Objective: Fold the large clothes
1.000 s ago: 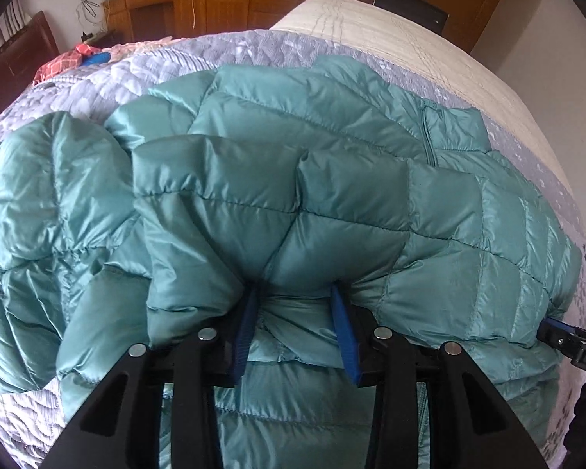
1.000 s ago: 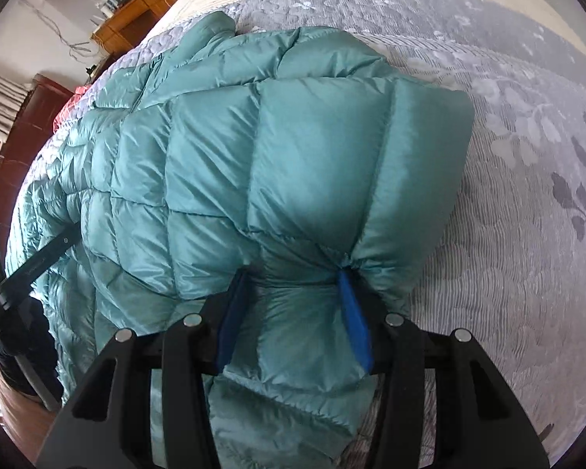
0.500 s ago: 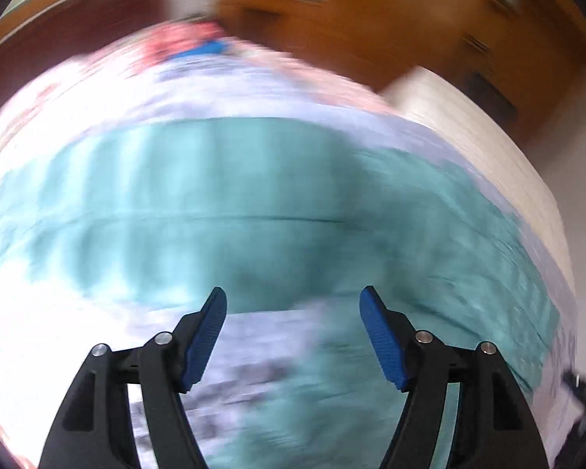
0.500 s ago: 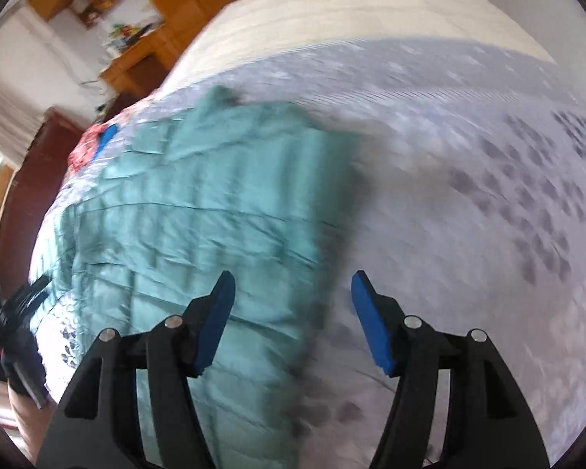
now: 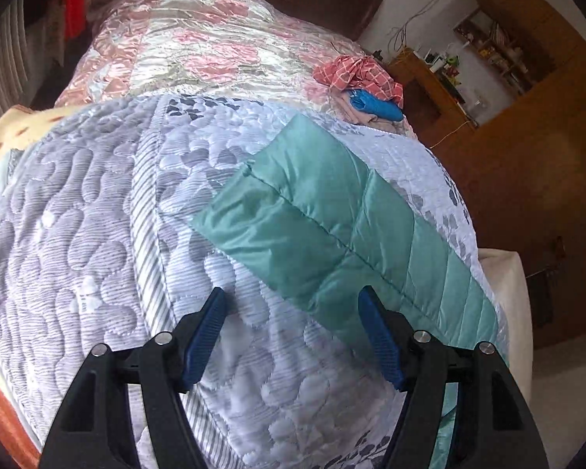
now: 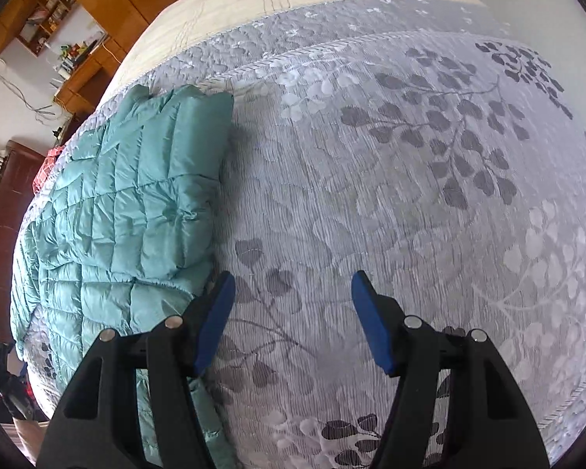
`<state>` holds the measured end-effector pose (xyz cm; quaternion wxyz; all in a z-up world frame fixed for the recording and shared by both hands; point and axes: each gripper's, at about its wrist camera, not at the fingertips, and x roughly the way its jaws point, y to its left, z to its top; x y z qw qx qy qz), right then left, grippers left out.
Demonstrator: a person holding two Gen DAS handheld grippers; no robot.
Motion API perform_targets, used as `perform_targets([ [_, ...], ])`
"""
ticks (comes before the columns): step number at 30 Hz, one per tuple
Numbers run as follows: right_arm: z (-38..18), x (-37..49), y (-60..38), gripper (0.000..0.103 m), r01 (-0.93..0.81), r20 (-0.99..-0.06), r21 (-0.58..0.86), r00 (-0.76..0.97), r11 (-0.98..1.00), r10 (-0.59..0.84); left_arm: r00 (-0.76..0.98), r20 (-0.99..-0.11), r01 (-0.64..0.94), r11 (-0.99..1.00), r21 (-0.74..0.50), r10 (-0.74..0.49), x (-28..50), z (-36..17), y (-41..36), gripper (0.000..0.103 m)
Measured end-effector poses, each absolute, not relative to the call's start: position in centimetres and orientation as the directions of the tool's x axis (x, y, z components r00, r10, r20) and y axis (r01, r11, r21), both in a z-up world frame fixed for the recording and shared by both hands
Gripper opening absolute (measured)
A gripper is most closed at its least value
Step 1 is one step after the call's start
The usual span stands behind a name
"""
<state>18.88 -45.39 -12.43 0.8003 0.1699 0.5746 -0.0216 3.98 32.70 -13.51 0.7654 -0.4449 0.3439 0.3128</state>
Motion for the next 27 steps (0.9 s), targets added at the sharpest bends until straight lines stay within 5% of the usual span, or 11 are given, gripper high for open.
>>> perform_targets([
  [3, -12.9, 18.9, -45.3, 0.062, 0.234, -0.931, 0.244, 0.329, 0.941, 0.159, 0.587, -0.788, -0.782, 0.385, -0.491, 0.185, 4.7, -14.0, 34.5, 0.069],
  [5, -13.2, 18.9, -45.2, 0.062, 0.234, -0.934, 0.237, 0.321, 0.943, 0.155, 0.585, -0.787, -0.787, 0.373, -0.492, 0.197, 4.7, -14.1, 35.4, 0.059],
  [10, -14.0, 18.7, -45.4, 0.06, 0.241, -0.942, 0.228, 0.299, 0.943, 0.151, 0.588, -0.782, -0.789, 0.361, -0.497, 0.206, 5.3, -14.3, 36.3, 0.015],
  [13, -14.6, 18.6, -45.6, 0.054, 0.245, -0.945, 0.228, 0.29, 0.942, 0.154, 0.607, -0.766, -0.772, 0.384, -0.506, 0.21, 5.5, -13.4, 35.9, 0.004],
  [22, -13.6, 18.2, -45.5, 0.052, 0.227, -0.933, 0.24, 0.321, 0.944, 0.161, 0.749, -0.619, -0.613, 0.605, -0.509, 0.239, 8.1, -4.3, 28.7, 0.002],
  [27, -12.9, 17.7, -45.3, 0.052, 0.225, -0.924, 0.264, 0.338, 0.938, 0.18, 0.811, -0.569, -0.454, 0.761, -0.464, 0.137, 11.8, -0.7, 22.0, 0.002],
])
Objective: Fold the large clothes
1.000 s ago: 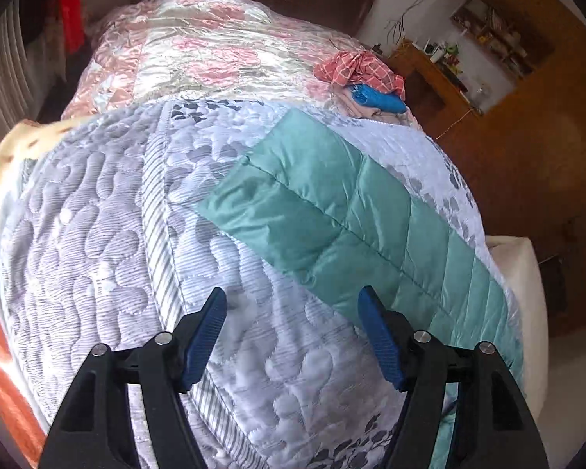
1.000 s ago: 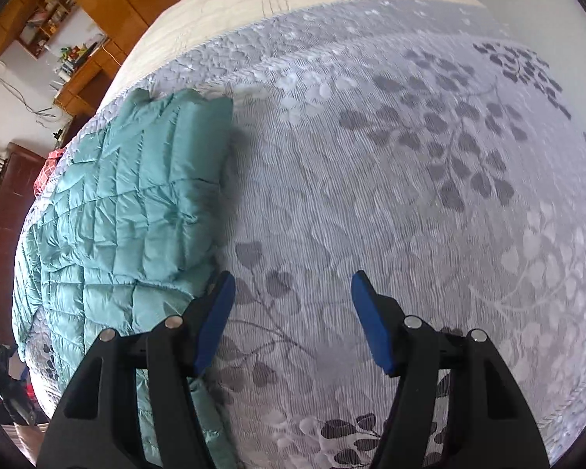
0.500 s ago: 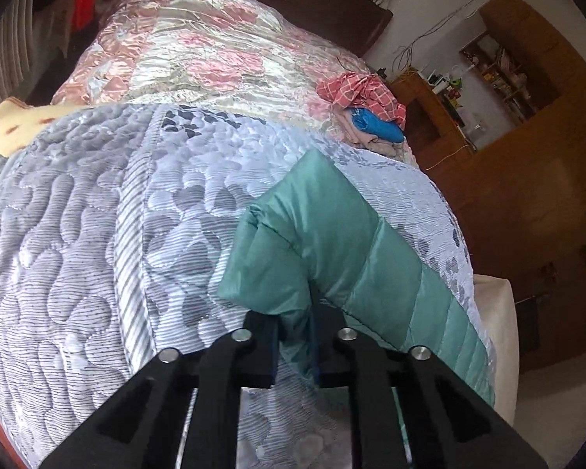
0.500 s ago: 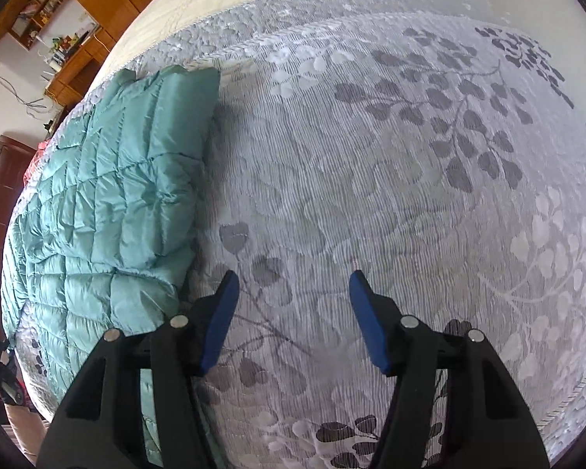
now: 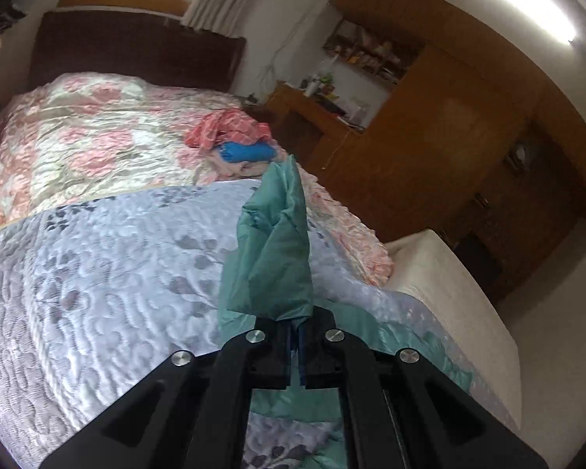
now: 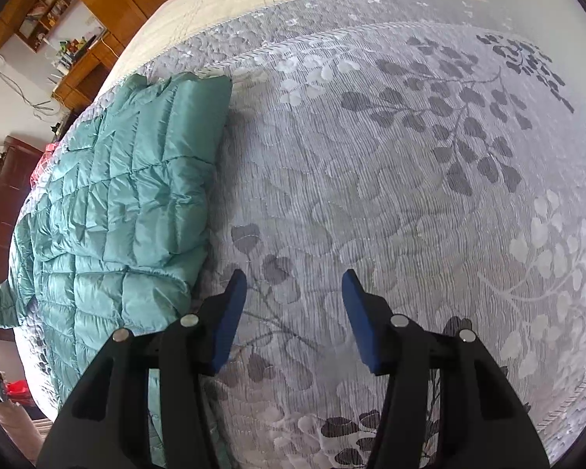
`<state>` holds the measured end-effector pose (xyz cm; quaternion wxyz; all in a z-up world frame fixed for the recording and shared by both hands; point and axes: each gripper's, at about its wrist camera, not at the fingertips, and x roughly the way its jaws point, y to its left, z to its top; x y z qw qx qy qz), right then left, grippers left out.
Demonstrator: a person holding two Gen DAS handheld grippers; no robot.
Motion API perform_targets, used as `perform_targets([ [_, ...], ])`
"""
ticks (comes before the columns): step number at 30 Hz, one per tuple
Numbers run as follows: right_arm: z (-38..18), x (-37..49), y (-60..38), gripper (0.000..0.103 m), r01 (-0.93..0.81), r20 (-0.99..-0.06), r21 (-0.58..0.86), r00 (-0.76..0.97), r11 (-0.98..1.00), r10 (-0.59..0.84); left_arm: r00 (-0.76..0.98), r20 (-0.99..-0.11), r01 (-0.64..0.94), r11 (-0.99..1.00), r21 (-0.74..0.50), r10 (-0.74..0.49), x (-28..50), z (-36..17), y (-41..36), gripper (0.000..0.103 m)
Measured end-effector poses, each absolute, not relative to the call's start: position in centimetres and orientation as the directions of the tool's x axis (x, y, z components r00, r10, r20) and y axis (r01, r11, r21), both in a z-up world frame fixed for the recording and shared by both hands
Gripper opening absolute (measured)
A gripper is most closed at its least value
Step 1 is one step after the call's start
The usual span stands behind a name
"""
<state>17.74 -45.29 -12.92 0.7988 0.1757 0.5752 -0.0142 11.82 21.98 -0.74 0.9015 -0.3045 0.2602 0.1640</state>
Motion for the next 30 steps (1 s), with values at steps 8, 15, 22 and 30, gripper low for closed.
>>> perform_targets([
  [8, -11.6, 17.8, -43.5, 0.052, 0.159, -0.895, 0.316, 0.379, 0.935, 0.238, 0.816, -0.571, -0.183, 0.895, -0.407, -0.093, 19.0, -0.4, 8.4, 0.002],
  [15, -11.8, 18.1, -42.0, 0.052, 0.103, -0.895, 0.31, 0.367, 0.945, 0.254, 0.754, -0.616, -0.034, 0.922, -0.386, -0.23, 23.3, -3.1, -1.1, 0.002],
  [22, -12.7, 18.3, -41.2, 0.052, 0.102, -0.903, 0.315, 0.336, 0.943, 0.266, 0.623, -0.735, -0.01, 0.936, -0.352, -0.269, 26.5, -9.3, -6.0, 0.002],
  [30, -13.8, 18.9, -40.0, 0.052, 0.104, -0.919, 0.3, 0.296, 0.948, 0.259, 0.474, -0.832, 0.001, 0.945, -0.328, -0.289, 27.0, -15.5, -8.3, 0.003],
])
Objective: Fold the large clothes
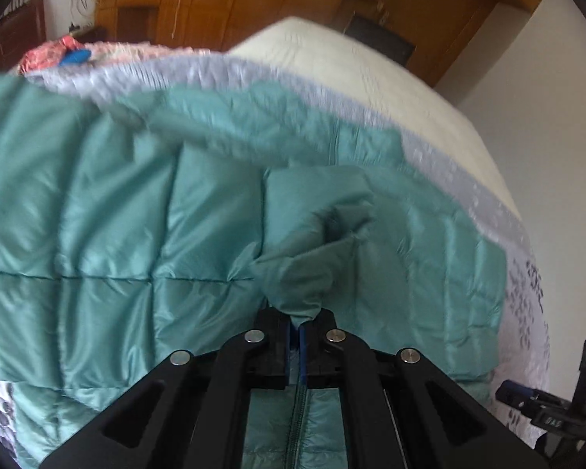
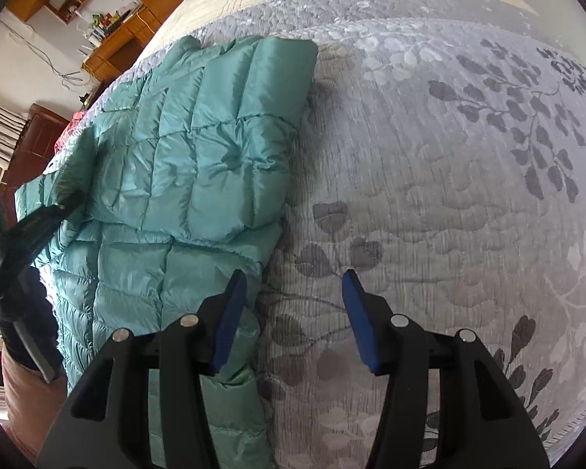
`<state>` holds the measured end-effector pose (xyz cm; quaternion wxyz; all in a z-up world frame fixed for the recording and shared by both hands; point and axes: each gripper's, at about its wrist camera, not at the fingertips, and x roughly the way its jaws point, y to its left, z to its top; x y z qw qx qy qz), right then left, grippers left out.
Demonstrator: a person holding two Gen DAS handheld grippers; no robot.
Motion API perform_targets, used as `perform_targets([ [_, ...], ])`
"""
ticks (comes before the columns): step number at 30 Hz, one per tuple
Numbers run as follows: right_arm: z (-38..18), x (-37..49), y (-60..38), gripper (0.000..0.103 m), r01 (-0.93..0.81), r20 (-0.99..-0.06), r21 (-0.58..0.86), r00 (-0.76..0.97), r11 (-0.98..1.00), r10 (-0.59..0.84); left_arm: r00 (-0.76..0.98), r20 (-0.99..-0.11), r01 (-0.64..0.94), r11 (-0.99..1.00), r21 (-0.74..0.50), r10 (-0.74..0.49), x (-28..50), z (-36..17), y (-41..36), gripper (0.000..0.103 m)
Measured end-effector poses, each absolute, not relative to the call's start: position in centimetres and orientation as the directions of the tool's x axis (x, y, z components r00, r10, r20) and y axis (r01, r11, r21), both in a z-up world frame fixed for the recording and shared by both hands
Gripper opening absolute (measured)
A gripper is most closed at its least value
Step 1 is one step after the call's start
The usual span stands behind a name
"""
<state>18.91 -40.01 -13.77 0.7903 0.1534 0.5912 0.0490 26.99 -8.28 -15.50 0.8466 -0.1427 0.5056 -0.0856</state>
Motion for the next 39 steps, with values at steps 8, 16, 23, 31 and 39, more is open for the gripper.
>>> perform_targets([
  [8, -11.1, 20.3, -38.1, 0.052, 0.036, -0.896, 0.328, 0.329, 0.944, 0.299, 0.46, -0.788, 0.116, 0.907, -0.404, -0.409, 23.8, -13.1, -7.1, 0.046],
  [16, -9.4, 25.4, -29.8, 0.056, -0.147, -0.851, 0.448, 0.235, 0.882, 0.471, 0.621, -0.764, -0.061, 0.96, -0.273, -0.178, 19.8, -7.4, 1.8, 0.05],
  [23, -11.8, 30.5, -21.7, 0.057, -0.208, -0.833, 0.52, 0.087, 0.828, 0.546, 0.587, -0.81, -0.284, 0.935, -0.212, -0.006, 20.2, -9.1, 10.6, 0.049],
  [31, -13.1, 31.7, -21.6, 0.004, -0.212, -0.819, 0.545, 0.069, 0.811, 0.569, 0.541, -0.841, -0.3, 0.93, -0.212, -0.017, 22.0, -11.9, 10.7, 0.049],
  [39, -8.1, 29.8, -30.5, 0.003, -0.138, -0.807, 0.521, 0.241, 0.842, 0.539, 0.586, -0.807, -0.186, 0.957, -0.222, -0.073, 23.8, -10.4, 6.8, 0.049],
])
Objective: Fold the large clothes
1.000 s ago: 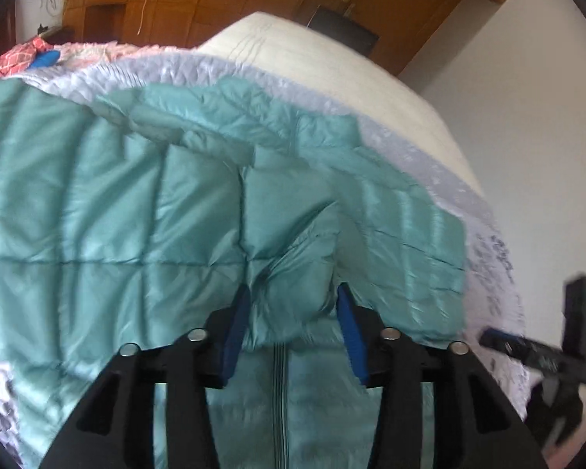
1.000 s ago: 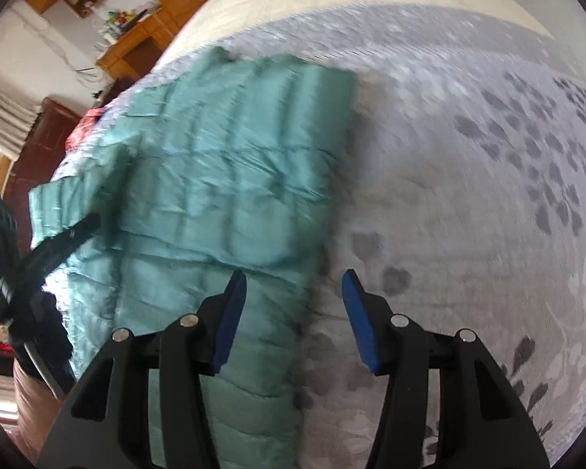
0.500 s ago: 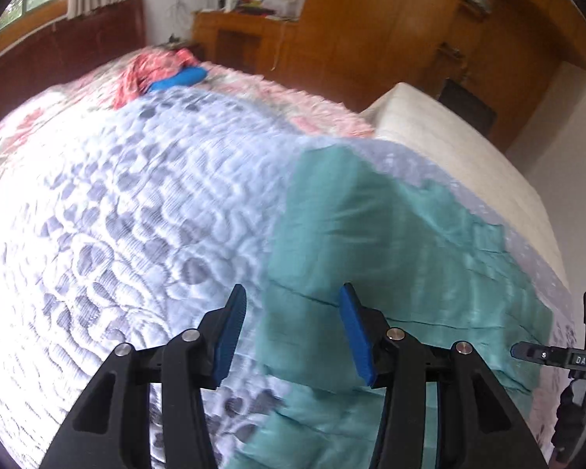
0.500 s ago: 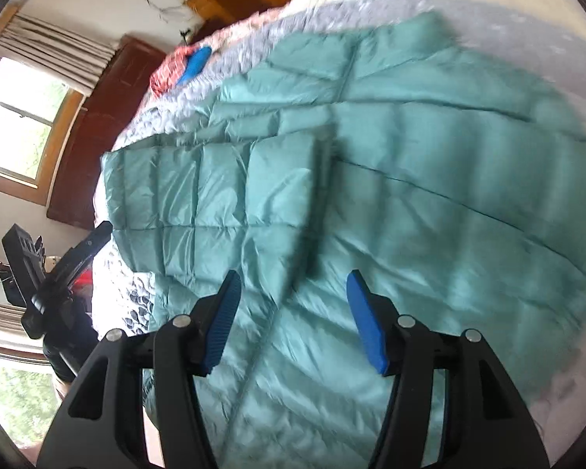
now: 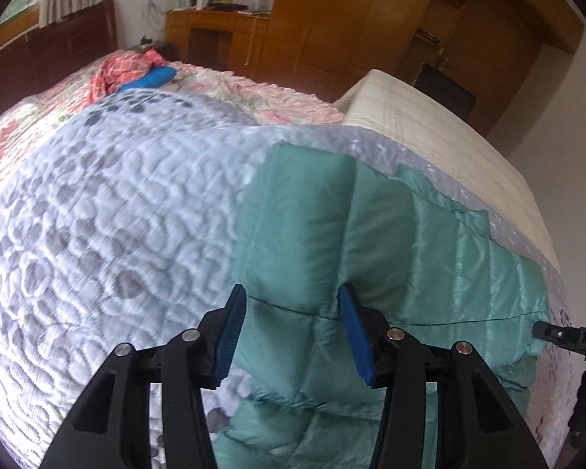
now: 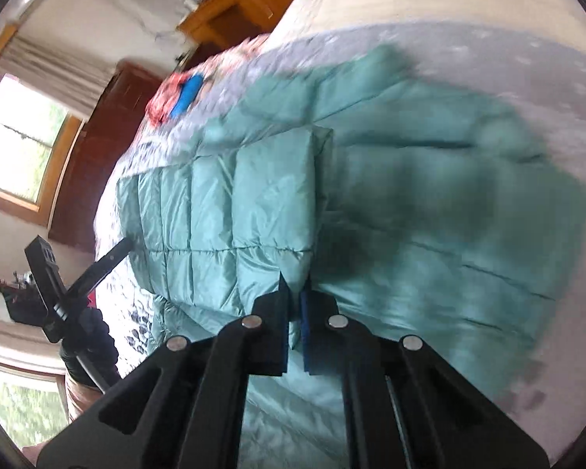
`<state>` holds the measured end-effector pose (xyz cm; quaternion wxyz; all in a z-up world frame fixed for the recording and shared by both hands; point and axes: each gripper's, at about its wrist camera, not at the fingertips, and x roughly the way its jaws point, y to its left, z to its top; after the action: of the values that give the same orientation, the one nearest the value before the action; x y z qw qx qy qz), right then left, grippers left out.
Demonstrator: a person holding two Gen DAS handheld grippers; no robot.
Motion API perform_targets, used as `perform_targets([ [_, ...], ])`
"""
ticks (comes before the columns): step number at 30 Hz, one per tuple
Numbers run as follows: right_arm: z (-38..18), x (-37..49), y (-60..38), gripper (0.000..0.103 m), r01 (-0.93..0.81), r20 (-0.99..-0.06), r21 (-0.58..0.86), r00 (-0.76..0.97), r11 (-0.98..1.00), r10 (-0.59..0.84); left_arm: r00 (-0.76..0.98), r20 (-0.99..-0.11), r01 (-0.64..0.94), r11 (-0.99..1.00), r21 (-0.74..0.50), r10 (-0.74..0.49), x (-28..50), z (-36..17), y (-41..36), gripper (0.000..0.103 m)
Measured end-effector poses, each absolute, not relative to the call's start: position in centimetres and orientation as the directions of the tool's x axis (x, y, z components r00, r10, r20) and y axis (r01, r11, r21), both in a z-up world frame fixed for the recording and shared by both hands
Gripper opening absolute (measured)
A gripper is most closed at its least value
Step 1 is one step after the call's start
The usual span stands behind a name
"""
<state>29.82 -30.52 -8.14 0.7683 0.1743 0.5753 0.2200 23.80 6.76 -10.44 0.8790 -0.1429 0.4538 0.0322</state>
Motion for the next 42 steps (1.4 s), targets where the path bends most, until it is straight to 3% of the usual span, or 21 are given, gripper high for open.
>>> perform_targets([
  [8, -8.0, 26.8, -38.7, 0.003, 0.004, -0.829, 0.478, 0.331, 0.878, 0.45, 0.578, -0.81, -0.091, 0.977, -0.19, -0.104, 26.8, -10.7, 1.8, 0.049],
  [17, -15.0, 26.4, -39.2, 0.006, 0.09, -0.89, 0.418, 0.241, 0.904, 0.388, 0.499, -0.864, -0.054, 0.993, -0.105, -0.064, 28.8, -15.0, -0.4, 0.049],
  [20, -13.3, 26.1, -39.0, 0.011, 0.075, -0.9, 0.377, 0.266, 0.923, 0.345, 0.491, -0.869, -0.052, 0.994, -0.094, -0.057, 28.6, -14.3, -0.4, 0.049],
  [22, -11.3, 25.7, -39.2, 0.02, 0.067, -0.908, 0.318, 0.309, 0.946, 0.284, 0.519, -0.853, -0.048, 0.994, -0.095, -0.057, 28.1, -12.7, -0.4, 0.049],
  [24, -9.5, 25.6, -39.4, 0.021, 0.05, -0.901, 0.283, 0.356, 0.958, 0.247, 0.56, -0.826, -0.039, 0.994, -0.101, -0.062, 27.6, -10.9, -0.4, 0.049],
  [30, -7.8, 28.5, -35.9, 0.021, -0.052, -0.873, 0.31, 0.379, 0.949, 0.306, 0.586, -0.806, 0.029, 0.996, -0.088, -0.089, 29.1, -9.8, -3.2, 0.049],
  [42, -15.4, 31.8, -33.1, 0.019, -0.027, -0.914, 0.33, 0.239, 0.944, 0.327, 0.473, -0.878, 0.068, 0.997, -0.046, -0.073, 32.1, -15.8, -4.6, 0.051],
])
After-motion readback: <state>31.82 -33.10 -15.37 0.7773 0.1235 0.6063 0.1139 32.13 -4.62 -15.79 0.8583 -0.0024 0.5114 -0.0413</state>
